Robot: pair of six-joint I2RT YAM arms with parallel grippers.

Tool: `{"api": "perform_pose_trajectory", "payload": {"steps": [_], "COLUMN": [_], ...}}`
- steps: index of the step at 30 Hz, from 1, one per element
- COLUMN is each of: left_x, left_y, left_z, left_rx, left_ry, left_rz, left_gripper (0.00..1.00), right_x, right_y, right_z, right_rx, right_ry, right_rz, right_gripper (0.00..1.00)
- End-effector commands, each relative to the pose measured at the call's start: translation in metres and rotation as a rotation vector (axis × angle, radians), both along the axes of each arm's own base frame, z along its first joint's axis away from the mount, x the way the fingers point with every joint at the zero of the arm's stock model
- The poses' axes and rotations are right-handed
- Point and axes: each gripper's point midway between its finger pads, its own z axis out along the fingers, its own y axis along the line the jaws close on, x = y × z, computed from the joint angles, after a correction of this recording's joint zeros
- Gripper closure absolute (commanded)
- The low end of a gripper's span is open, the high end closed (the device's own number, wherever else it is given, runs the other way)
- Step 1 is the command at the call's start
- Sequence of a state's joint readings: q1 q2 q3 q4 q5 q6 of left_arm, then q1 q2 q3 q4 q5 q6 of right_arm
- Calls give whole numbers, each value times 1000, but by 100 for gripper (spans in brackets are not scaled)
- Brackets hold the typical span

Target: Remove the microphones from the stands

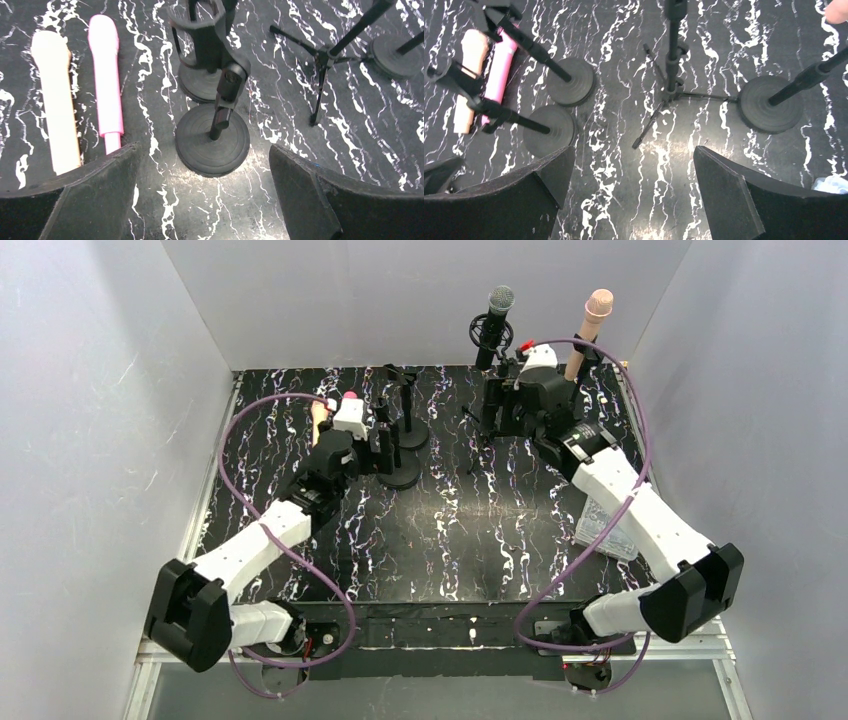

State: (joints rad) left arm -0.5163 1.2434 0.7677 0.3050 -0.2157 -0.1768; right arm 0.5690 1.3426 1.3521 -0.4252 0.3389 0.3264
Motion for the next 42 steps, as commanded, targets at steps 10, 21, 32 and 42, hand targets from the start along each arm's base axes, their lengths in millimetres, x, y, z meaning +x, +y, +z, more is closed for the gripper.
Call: {"api": "perform_pose_trajectory", "payload": {"steps": [10, 21, 32, 42], "left_x": [-41, -54, -57, -58], "left_y": [17, 8, 6, 4], "left_z": [54, 70, 74, 72], "left_rx": [1, -19, -23, -38], "left_ry": [173, 201, 209, 227], "left_rz": [9, -65, -78, -78], "left_gripper": [2, 2, 2, 2], "right_x": [62, 117, 147, 159], "right_y": [-34, -16, -25, -10], "right_z": [30, 23, 14, 11], "right_rx": [0, -105, -106, -61], "right_ry": [-93, -159, -152, -164], "right_rz": [-54, 20, 9, 53], "right_gripper": [6, 19, 28, 42]}}
